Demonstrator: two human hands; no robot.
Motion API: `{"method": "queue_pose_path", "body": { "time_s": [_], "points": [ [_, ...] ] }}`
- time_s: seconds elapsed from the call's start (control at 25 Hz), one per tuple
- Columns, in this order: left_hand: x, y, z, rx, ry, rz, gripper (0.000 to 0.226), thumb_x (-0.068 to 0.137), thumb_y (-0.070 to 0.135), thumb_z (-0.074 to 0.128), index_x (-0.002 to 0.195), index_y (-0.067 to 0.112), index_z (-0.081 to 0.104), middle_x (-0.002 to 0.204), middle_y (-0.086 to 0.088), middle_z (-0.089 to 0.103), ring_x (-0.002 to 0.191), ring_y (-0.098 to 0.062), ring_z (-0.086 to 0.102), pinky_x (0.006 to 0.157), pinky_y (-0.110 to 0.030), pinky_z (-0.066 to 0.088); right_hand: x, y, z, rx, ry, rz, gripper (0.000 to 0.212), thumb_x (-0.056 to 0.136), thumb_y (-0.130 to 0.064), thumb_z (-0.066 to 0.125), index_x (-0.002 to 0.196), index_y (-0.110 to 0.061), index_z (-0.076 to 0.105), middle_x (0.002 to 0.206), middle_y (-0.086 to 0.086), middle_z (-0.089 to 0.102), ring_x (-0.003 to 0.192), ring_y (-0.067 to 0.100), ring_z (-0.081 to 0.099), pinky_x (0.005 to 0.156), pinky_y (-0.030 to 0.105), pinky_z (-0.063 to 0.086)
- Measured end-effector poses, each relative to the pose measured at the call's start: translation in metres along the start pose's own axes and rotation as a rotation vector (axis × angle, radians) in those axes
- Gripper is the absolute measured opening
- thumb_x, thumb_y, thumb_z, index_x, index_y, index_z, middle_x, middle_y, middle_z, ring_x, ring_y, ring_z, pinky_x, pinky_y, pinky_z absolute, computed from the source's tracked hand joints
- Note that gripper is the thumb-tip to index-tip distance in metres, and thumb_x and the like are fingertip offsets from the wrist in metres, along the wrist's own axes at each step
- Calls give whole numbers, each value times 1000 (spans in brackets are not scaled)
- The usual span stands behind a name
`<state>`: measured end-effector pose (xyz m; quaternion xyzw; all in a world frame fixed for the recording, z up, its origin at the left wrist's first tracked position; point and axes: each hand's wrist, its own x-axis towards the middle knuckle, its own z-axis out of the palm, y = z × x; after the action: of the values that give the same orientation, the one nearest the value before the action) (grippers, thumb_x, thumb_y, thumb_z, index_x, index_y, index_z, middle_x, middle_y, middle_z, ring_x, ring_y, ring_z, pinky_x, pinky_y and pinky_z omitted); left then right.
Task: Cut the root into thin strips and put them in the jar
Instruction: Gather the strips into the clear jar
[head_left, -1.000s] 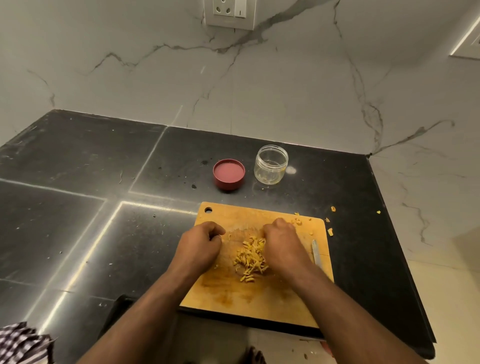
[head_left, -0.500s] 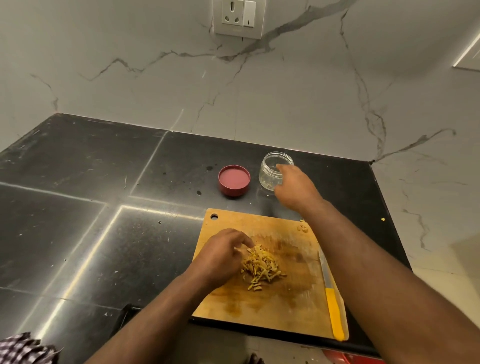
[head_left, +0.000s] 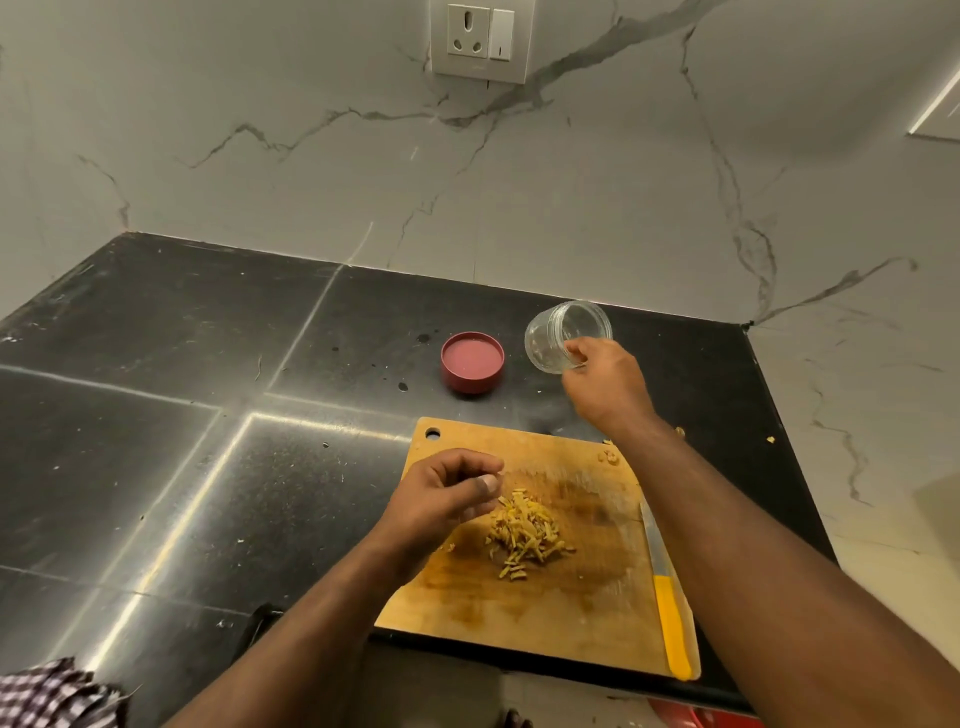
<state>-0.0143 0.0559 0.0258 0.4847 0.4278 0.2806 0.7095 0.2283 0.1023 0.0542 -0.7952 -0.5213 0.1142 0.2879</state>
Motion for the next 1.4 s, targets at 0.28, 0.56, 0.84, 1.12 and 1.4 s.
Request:
{"method": "queue_pose_path", "body": {
  "time_s": [0.28,0.56,0.84,1.12,1.4],
  "points": [
    [12,10,7,-398,62,-225,52,93,55,60,131,19,56,127,-13,62,113,-37,66,85,-51,59,-77,-32,-49,114,-108,-246,13,92,-19,65,103,-22,73,97,-10,64,86,5,61,74,18,52],
    [9,10,-8,-757,-36,-260,65,92,68,47,132,19,62,125,-20,68,113,-41,66,83,-55,59,-118,-48,-52,363,-294,-238,25,88,-17,71,111,-29,70,100,-16,64,86,9,66,74,25,58],
    [4,5,-34,-756,28,-243,70,92,69,47,135,16,61,130,-22,65,111,-40,66,69,-47,62,-148,4,7,-236,-527,123,71,81,-35,78,142,-22,45,135,0,48,120,18,49,99,32,47],
    [3,-2,-36,-745,33,-249,72,90,71,48,136,17,61,135,-20,62,120,-38,61,72,-47,61,-142,-2,14,-113,-437,25,50,94,-32,62,142,-25,48,138,-5,48,121,14,50,102,30,44],
    [0,-3,-31,-697,9,-277,73,89,71,49,138,18,59,134,-17,64,123,-39,60,75,-49,59,-148,-24,35,-417,-517,-202,48,98,-45,50,143,-29,44,143,-2,43,129,20,40,106,40,41]
  ]
}}
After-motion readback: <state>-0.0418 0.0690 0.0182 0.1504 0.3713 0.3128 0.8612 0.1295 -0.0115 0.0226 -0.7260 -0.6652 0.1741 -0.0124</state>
